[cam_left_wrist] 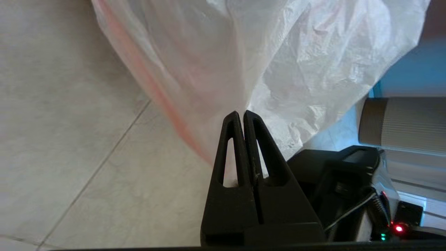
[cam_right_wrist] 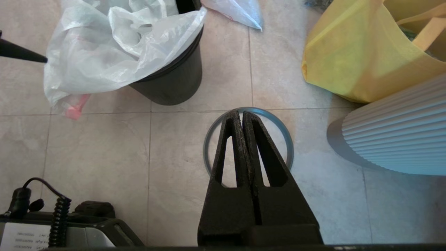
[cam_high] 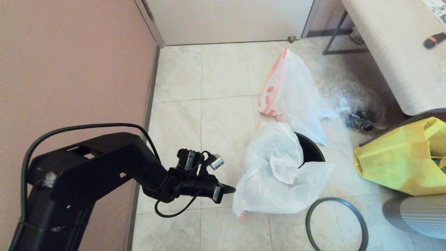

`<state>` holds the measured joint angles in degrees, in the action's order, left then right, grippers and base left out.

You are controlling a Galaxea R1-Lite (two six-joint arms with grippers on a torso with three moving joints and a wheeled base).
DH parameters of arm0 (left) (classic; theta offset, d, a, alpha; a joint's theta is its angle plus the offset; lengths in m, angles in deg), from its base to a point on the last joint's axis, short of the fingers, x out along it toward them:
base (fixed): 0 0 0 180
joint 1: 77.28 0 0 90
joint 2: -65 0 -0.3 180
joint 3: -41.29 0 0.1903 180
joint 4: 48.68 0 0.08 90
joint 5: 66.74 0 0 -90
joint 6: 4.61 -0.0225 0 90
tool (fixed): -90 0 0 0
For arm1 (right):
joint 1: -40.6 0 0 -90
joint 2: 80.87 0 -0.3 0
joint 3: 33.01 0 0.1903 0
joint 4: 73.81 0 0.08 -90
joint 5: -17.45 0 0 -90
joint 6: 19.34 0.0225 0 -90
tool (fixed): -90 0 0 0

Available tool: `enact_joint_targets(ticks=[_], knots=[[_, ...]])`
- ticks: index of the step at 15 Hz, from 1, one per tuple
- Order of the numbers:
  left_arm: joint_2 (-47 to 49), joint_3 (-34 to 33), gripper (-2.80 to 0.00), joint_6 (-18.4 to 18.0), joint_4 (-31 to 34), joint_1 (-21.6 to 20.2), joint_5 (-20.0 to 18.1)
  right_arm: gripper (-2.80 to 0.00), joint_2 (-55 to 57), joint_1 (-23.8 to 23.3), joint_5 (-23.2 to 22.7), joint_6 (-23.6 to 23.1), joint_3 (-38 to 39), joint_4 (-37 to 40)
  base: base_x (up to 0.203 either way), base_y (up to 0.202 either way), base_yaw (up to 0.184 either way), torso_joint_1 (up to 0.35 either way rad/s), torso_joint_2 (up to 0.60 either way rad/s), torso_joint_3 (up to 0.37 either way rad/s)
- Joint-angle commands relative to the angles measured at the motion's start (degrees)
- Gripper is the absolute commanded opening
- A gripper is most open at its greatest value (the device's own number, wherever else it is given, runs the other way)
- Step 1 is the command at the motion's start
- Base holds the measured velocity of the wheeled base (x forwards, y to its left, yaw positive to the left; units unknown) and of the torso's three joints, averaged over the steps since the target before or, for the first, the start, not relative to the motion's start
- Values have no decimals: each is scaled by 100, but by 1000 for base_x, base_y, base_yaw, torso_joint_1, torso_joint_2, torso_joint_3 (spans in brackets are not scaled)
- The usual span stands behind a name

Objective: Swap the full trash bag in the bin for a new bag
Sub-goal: Put the new garbage bag on the trash can

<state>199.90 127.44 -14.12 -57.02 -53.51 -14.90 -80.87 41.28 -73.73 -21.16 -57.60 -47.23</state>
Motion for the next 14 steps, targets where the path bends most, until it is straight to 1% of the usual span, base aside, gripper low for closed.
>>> enact_joint_targets(ticks=[1,3,5,7,8,10,13,14], knots=[[104,15,0,-72,-44,-21,-25,-280,9,2,-5,-3,0,3,0,0,0,0,0,0],[51,-33,0,-139,-3,-57,-36,-280,9,0,-5,-3,0,3,0,0,0,0,0,0],[-22,-247,0,-200,-34,-57,-63,-280,9,2,-5,-3,0,3,0,0,0,0,0,0],[7,-347,0,-623,-9,-58,-142,-280,9,2,-5,-3,0,3,0,0,0,0,0,0],[99,-350,0,-726,-25,-46,-170,-280,9,-3,-5,-8,0,3,0,0,0,0,0,0],[306,-95,0,-828,-22,13,-242,-280,9,-1,-5,-3,0,3,0,0,0,0,0,0],[728,640,0,-844,47,84,-245,-280,9,2,-5,-4,0,3,0,0,0,0,0,0],[790,868,0,-844,230,109,-245,-280,9,2,-5,-3,0,3,0,0,0,0,0,0]])
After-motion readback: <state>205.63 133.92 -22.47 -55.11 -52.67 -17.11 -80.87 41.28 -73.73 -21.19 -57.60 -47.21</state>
